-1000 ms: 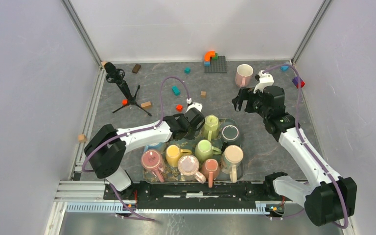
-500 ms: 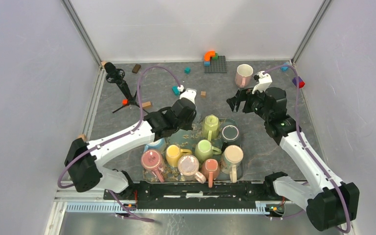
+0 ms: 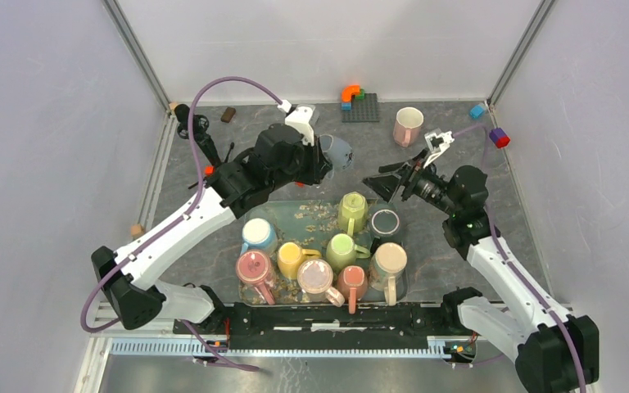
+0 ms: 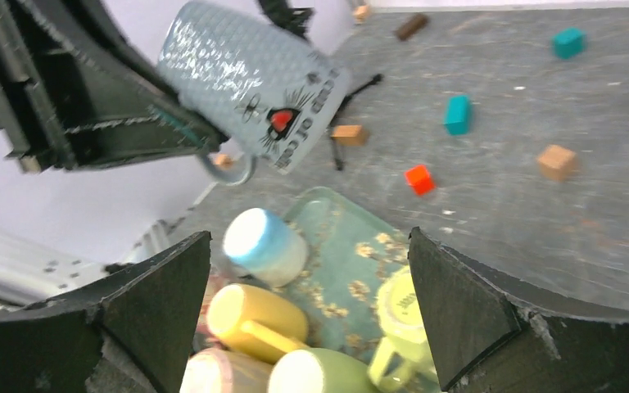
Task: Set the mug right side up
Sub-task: Turn over the cup on the tray.
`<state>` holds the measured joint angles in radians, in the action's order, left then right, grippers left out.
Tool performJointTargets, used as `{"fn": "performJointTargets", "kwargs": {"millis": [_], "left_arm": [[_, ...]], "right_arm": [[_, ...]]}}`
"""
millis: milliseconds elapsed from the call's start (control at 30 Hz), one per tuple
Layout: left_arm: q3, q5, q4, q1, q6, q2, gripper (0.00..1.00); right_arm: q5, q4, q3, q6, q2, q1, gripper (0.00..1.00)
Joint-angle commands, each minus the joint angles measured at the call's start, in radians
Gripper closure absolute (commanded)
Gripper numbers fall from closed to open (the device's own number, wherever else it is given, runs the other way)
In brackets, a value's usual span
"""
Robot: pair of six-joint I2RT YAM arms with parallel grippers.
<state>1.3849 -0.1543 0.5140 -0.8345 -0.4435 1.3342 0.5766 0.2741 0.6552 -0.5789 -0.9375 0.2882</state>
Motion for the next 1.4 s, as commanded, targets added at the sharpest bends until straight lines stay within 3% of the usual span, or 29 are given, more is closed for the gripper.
{"fn": "performJointTargets", "kwargs": {"millis": [0,167,367,767,1100,1367], "left_arm": [[0.076,0.128,-0.101,0.027,-0.020,-0.038,0.98],[0.096,0.201,-0.152,0.041,-0.047,-0.038,0.98],[0.091,0.266,-0.226,0.055,-0.095,-0.042,0.98],[0.039,0.346,-0.335,0.064,-0.173,-0.058,0.98],[-0.013,0.374,-0.401,0.073,-0.211,-0.067,0.98],[-0.071,0.405,-0.478,0.077,-0.231,-0.072,0.98]], "right_arm": [[0.184,0.404,-0.087,-0.265,-0.010,0.008,0.04],[0.188,0.623,-0.132,-0.415,-0.048,0.037,0.04],[0.122,0.724,-0.130,-0.473,-0.112,0.135,0.03],[0.002,1.052,-0.145,-0.671,-0.268,0.189,0.05],[-0.120,1.222,-0.146,-0.778,-0.328,0.198,0.18],[-0.119,1.207,-0.102,-0.789,-0.362,0.215,0.28]]}}
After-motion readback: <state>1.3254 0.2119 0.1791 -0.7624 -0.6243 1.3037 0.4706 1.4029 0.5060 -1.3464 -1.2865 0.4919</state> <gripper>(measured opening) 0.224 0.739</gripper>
